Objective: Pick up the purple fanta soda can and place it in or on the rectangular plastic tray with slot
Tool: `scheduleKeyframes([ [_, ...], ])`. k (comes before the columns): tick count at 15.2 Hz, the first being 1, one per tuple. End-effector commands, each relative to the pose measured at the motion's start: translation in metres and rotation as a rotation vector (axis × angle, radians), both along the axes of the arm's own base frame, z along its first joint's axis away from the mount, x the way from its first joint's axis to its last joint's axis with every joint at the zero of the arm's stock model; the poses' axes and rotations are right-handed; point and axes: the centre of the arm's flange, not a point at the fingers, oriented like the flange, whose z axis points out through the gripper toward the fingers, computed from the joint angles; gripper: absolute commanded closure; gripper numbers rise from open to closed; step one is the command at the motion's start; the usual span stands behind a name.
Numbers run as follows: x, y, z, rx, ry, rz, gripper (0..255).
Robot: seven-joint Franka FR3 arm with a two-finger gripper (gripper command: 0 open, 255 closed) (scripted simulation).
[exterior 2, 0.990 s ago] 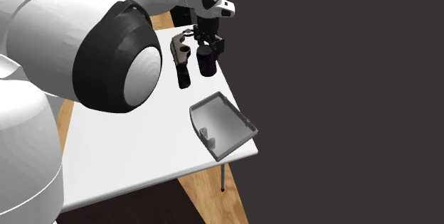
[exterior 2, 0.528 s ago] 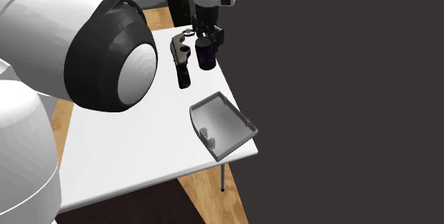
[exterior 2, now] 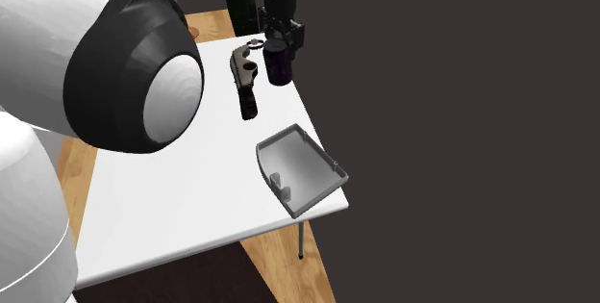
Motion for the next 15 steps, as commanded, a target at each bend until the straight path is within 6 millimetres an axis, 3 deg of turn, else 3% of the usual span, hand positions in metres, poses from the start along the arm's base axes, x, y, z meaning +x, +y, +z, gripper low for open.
scheduleKeyframes([
  [1,-0.009,-0.018,0.003,0.0,-0.001,0.0,255],
  [15,-0.088,-0.183,0.027,0.0,-0.001,0.0,255],
])
